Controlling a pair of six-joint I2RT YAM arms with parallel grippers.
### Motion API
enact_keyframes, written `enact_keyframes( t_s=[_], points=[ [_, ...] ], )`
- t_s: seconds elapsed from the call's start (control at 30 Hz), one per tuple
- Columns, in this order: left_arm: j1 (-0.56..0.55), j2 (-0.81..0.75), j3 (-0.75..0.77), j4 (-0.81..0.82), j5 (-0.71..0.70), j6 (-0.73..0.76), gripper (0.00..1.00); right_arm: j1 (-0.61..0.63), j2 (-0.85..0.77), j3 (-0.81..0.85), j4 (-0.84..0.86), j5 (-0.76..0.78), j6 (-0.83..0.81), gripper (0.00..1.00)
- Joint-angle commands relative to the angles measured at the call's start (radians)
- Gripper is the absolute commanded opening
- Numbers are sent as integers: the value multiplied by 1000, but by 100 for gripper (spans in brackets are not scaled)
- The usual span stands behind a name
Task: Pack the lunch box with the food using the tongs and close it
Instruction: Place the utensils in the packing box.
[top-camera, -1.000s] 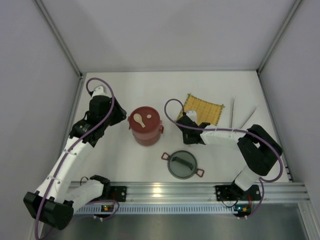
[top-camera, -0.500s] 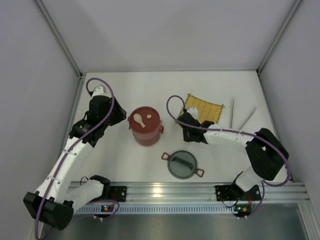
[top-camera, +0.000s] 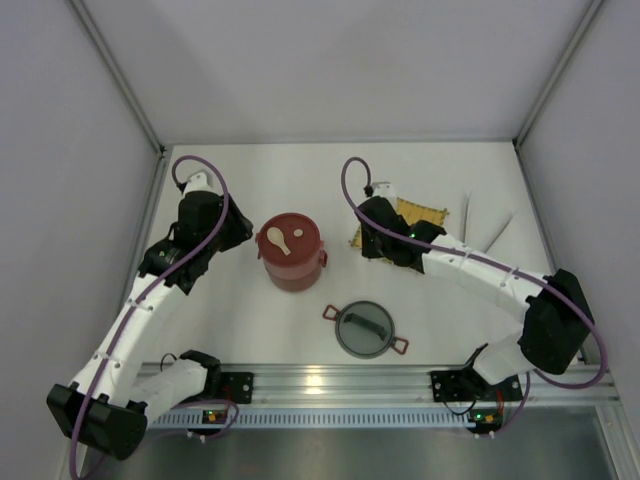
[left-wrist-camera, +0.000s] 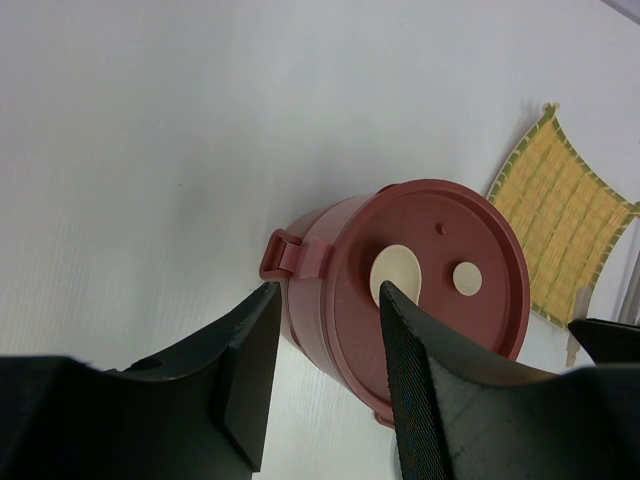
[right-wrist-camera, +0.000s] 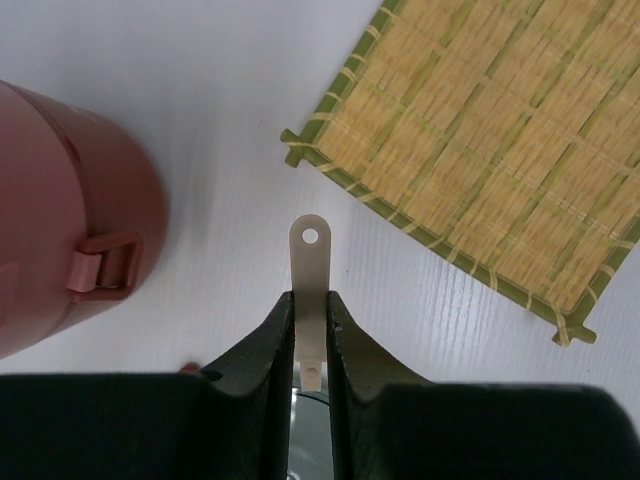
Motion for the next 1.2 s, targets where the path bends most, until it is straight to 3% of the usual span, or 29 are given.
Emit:
enact_keyframes(
  t_s=[0.0,0.67,1.17],
  points=[
    [-2,-11,29,16,-8,7,49,22,-37,99,-60,12,-21,0],
    [-2,-13,15,16,5,3,50,160,145,469,-100,4,-30,0],
    [-2,-29,-6,13,9,4,49,200,284,541,-39,-42,-15,0]
  ],
)
